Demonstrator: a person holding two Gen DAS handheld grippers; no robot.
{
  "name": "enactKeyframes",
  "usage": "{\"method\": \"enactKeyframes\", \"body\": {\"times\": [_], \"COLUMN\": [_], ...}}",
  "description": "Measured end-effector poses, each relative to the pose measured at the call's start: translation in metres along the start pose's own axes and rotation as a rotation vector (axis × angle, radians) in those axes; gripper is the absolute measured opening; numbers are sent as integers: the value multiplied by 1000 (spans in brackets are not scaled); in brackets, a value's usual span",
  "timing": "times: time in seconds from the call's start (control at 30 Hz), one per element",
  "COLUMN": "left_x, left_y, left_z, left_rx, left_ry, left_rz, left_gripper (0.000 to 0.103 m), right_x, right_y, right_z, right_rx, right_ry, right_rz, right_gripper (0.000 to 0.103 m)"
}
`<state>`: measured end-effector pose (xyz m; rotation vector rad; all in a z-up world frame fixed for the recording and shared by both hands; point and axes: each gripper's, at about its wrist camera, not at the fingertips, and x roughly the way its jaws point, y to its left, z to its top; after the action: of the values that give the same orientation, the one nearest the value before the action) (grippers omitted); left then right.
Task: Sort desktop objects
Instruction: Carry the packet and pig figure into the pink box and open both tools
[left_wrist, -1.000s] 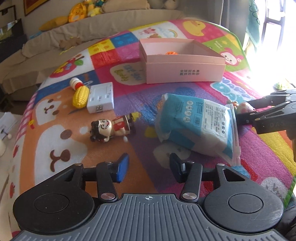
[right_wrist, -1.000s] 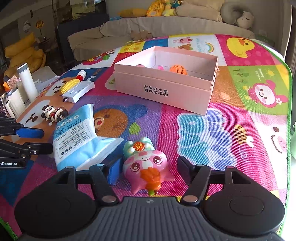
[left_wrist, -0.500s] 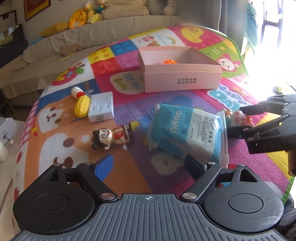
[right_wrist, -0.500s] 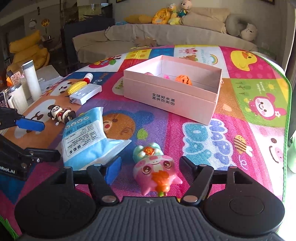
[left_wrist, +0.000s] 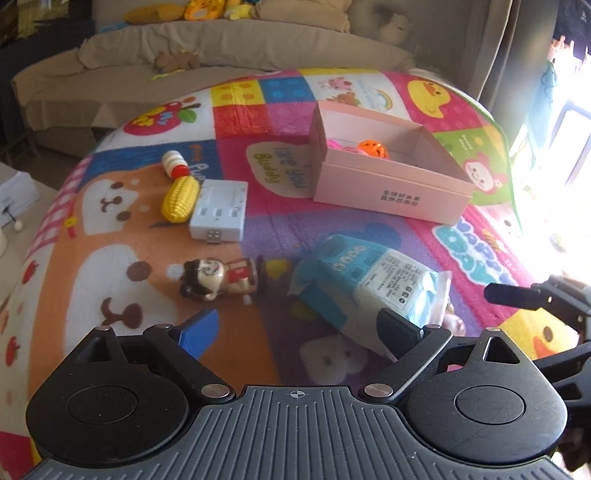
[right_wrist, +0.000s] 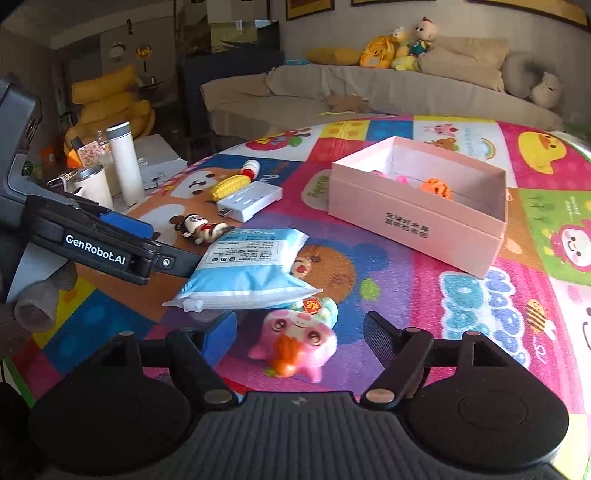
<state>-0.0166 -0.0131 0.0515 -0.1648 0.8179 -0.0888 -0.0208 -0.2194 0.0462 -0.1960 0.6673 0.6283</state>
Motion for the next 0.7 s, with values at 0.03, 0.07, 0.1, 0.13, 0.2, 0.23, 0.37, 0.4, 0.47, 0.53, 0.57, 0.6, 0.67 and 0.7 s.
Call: {"method": "enactKeyframes", "body": {"times": [0.03, 0.07, 0.1, 0.13, 0.2, 0.23, 0.37, 0.4, 0.47, 0.53, 0.57, 0.6, 0.67, 0.7], "left_x": [2, 3, 4, 5, 5, 6, 7, 7, 7, 7, 6, 5, 4, 4], "left_y": [-5, -10, -15, -21, -32, -36, -38, -35, -29, -24, -22, -21, -19, -19], "left_z": [3, 6, 9, 11, 13, 13, 11, 10, 8, 6, 5, 5, 4, 4], "left_rx": [-15, -23, -23, -13, 25, 48, 90, 84, 70, 57, 53, 51, 49, 46], "left_ry": [4, 6, 5, -2, -25, -35, -33, -27, -17, -3, 2, 6, 8, 11], "left_rz": [-33, -59, -74, -79, -66, -53, -15, -11, 1, 6, 5, 3, -3, -10], "left_gripper": [97, 97, 98, 98, 100, 100, 100, 100, 100, 100, 100, 100, 100, 100], "right_x": [-2, -3, -5, -7, -9, -9, -3, 0, 9, 21, 26, 29, 30, 30], "right_y": [-4, -10, -14, -18, -22, -23, -20, -18, -13, -9, -7, -6, -4, -6], "right_z": [-1, -2, -4, -6, -11, -13, -18, -18, -16, -13, -11, -10, -10, -11], "right_rx": [10, 20, 26, 28, 31, 35, 38, 32, 20, 15, 12, 2, -47, -72], "right_ry": [1, 4, 7, 11, 18, 22, 24, 21, 20, 24, 28, 32, 28, 21], "right_rz": [-11, -22, -28, -33, -46, -47, -19, -9, 4, 19, 19, 13, -44, -90], "right_gripper": [77, 78, 78, 80, 82, 82, 84, 85, 86, 86, 86, 86, 86, 86]}}
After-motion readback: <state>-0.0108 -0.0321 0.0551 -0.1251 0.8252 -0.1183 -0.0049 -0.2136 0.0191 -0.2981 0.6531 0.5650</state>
